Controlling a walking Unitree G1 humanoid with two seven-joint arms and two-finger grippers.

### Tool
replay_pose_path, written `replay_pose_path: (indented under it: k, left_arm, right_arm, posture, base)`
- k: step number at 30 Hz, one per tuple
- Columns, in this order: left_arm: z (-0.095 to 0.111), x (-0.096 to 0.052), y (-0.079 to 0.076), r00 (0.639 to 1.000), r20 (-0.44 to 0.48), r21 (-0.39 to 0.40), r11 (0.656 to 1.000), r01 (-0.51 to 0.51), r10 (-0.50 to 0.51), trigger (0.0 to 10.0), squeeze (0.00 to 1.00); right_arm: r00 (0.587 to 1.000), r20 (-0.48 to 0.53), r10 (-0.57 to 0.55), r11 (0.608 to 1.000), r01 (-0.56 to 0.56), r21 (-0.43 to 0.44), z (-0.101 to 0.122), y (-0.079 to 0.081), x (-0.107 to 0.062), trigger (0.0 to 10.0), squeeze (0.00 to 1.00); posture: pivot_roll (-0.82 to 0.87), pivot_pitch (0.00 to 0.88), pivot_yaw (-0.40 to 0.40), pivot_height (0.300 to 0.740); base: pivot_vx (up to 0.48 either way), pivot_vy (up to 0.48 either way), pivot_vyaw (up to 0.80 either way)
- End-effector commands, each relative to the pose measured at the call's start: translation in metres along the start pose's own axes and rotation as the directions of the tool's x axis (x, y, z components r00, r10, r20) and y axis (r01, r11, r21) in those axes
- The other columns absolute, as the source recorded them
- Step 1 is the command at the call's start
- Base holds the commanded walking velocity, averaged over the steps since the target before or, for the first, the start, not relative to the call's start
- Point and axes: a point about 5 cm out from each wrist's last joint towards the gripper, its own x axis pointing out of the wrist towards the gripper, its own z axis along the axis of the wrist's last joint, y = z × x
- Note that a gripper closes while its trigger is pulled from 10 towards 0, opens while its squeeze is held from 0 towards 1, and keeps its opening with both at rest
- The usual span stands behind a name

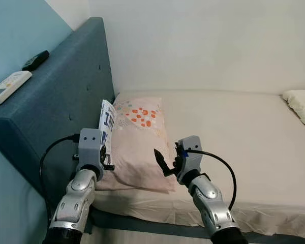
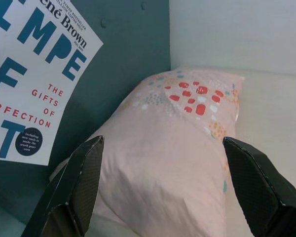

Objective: Clean up the room

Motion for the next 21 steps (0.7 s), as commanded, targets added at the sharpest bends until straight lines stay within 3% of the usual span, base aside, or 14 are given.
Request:
replay_pose_path:
  k: [1,10,15,21]
  left_arm:
    - [0.0052,0.0008,0.0039,0.999,0.032,-0.002,1.000,-0.006,0.006,10.0,0.00]
    - [0.0015,-0.0011,0.0044,0.999,0.008,-0.024,0.999,-0.036,0.036,10.0,0.00]
    - [0.0023,-0.0048,0.0012,0.999,0.029,0.017,0.999,-0.034,0.033,10.0,0.00]
    - [0.0018,-0.0042,0.0012,1.000,0.009,-0.031,0.999,-0.030,0.030,10.0,0.00]
  right_arm:
    - [1.000,0.015,-0.005,1.000,0.006,-0.003,0.0012,0.0020,-0.0013,10.0,0.00]
    - [1.000,0.009,0.005,1.000,-0.005,-0.003,-0.0006,0.0043,-0.0020,10.0,0.00]
    - [1.000,0.004,0.023,1.000,-0.023,-0.011,-0.0004,0.0069,-0.0011,10.0,0.00]
    - [1.000,-0.002,0.020,1.000,-0.020,-0.008,-0.0011,0.0054,-0.0020,10.0,0.00]
  posture:
    - [-0.05,0.094,0.020,0.740]
    - [-0.04,0.101,0.001,0.740]
    - [-0.04,0.108,-0.006,0.740]
    - [-0.04,0.114,-0.002,0.740]
  base:
    - [0.000,0.000,0.00]
    - [0.000,0.000,0.00]
    - [0.000,-0.391,0.00]
    - [0.000,0.000,0.00]
